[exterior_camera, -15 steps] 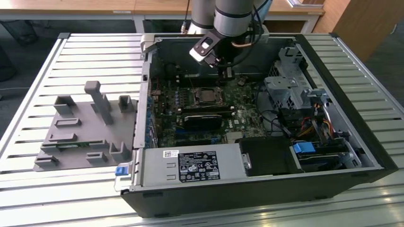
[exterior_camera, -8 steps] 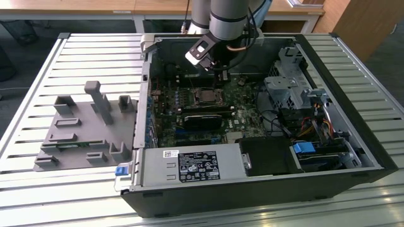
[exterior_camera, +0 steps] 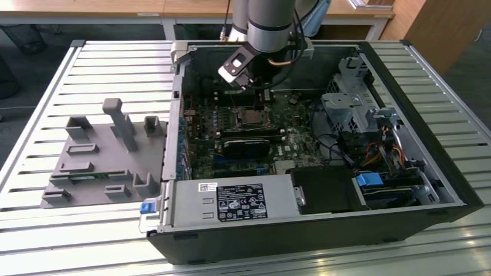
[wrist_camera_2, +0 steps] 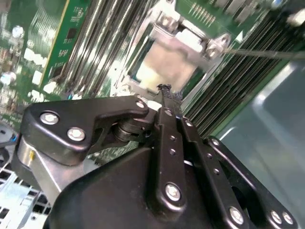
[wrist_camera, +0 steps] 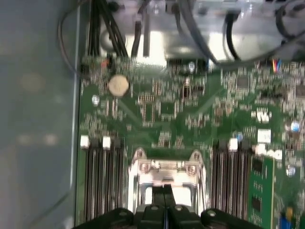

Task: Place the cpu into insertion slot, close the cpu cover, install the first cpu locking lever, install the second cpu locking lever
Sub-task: 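Close the cpu cover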

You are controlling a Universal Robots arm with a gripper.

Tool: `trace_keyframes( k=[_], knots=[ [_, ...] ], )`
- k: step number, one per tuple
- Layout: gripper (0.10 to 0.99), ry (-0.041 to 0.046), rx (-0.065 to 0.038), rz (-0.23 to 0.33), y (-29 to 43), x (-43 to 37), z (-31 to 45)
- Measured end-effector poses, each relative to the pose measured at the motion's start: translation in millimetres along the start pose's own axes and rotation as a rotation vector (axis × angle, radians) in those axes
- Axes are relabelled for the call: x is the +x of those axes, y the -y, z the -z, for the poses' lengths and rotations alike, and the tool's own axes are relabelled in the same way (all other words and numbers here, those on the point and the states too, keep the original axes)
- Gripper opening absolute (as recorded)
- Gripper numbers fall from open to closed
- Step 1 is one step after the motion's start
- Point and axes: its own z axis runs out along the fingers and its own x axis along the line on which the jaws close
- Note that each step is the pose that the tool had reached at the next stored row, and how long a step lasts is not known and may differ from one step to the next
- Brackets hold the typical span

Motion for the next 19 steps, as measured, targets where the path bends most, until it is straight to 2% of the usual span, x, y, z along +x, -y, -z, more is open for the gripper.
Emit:
trace_keyframes(
  k=[2,4,12,19],
  knots=[
    [0.106,0.0,0.0,0.0,8.4,0.1,-0.4],
    [0.106,-0.0001,0.0,0.0,13.8,0.1,-1.0],
    [0.106,0.0002,0.0,0.001,26.7,0.0,-5.3],
    [0.106,0.0009,0.0,0.001,28.9,-0.1,-12.5]
  ],
)
